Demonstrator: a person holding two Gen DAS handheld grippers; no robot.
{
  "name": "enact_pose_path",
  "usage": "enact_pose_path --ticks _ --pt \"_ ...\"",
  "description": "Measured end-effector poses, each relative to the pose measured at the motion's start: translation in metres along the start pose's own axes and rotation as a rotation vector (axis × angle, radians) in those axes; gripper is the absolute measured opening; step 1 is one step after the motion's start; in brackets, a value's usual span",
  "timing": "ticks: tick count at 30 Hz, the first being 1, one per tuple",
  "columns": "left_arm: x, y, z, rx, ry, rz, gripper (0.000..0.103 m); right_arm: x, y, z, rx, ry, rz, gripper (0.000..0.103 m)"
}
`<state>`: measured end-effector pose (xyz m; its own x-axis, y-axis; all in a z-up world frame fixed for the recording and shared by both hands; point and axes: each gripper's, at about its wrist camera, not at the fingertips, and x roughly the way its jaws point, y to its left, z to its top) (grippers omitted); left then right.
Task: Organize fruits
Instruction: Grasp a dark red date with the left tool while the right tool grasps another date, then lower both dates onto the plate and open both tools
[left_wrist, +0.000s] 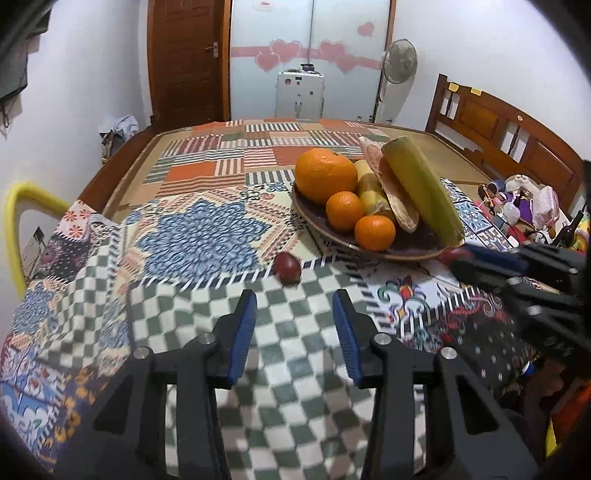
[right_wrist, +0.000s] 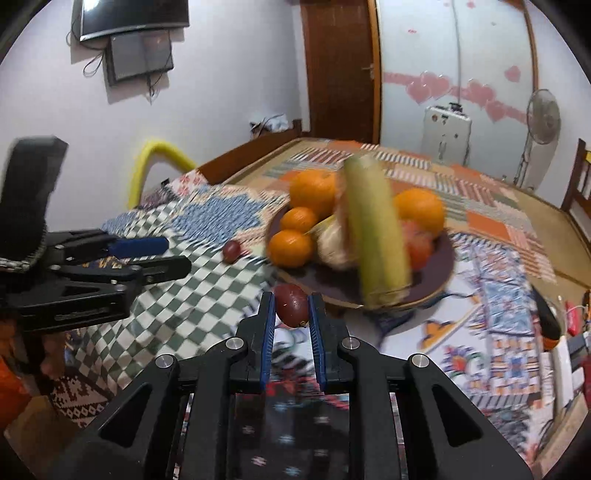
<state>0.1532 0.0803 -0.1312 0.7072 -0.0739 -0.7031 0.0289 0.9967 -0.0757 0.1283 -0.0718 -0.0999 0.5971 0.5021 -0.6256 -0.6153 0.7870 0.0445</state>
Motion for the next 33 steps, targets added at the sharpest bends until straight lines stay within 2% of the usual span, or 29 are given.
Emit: enact_pose_path --ticks 7,12,14,17,26,33 --pt "0.038 0.002 0.015 -0.003 0.066 -0.002 0.033 -0.012 -0.030 0.009 0.022 -0.041 -0.060 0.017" --pt "0.055 0.004 0.022 -0.008 0.091 0.015 0.032 -0.011 -0.049 0.007 0.042 -0.046 -0.091 0.017" --pt "0.059 0.003 0.024 -0.002 0.097 0.025 0.025 -0.009 -0.056 0.006 0.052 -0.042 -0.095 0.017" --pt "0.061 0.004 0.024 0.006 0.097 0.041 0.020 -0.006 -0.064 0.005 0.064 -0.039 -0.098 0.017" --pt "0.045 -0.012 0.019 0.054 0.059 0.044 0.018 -0.009 -0.071 0.008 0.063 -0.055 -0.091 0.017" --pt "0.029 -0.032 0.039 0.088 -0.027 0.033 0.018 -0.006 -0.075 0.017 0.063 -0.070 -0.095 0.017"
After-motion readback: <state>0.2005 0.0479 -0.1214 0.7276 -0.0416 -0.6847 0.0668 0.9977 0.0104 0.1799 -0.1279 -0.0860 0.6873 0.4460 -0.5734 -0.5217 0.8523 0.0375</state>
